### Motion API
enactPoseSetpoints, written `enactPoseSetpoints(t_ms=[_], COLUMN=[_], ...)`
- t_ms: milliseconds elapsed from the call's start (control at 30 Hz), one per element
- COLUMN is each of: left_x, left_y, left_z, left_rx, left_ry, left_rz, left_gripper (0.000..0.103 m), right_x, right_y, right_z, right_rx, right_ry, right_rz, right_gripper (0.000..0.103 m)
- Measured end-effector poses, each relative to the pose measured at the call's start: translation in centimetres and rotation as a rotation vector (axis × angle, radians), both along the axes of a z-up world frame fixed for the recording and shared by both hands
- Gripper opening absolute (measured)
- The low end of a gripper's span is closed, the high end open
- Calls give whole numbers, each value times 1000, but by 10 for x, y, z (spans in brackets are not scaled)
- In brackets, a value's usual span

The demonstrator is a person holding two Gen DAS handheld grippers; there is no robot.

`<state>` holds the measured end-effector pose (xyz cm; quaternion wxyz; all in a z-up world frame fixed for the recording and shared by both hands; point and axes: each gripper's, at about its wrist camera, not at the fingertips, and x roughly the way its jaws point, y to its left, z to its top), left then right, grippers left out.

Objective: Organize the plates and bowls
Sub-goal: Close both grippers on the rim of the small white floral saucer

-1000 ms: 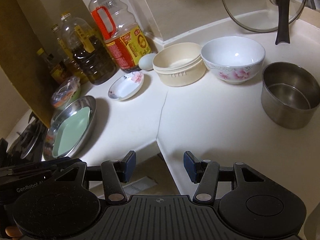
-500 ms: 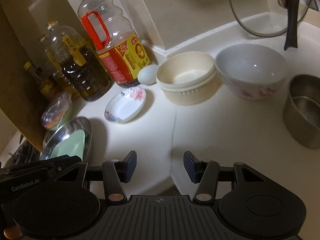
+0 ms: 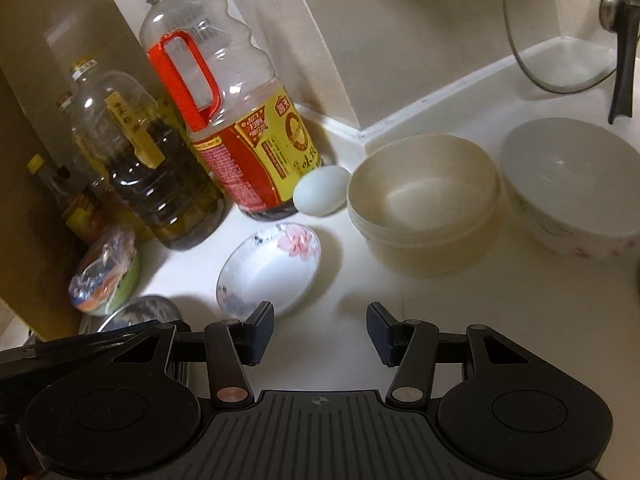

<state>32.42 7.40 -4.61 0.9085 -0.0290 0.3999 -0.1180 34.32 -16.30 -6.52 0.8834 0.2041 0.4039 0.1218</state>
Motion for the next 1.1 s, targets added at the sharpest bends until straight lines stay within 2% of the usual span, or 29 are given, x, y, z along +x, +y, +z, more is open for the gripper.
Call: enactPoseSetpoints(t_ms=[200,333,633,833,1100], left_x=[28,42,61,70,76], left_y=[1,1,-1,-3,-3], left_z=[-6,-10,-22,-28,-32], left_rx=[7,5,8,11,3], left_ry=[16,32,69,87,103], left_rz=[-8,-9,-14,-16,-15], left_gripper=[26,25,24,16,13], right_x=[20,28,43,49,54], right_y=[13,18,24,27,29], right_z=[-8,-13,-25,-32,-35], right_rx=[-16,-23,-45,-60,-65], right_ry=[-8,-9,-7,1,3], right_rz=[-20,-42,-68,-68,-67], right_gripper=[52,43,34,27,17])
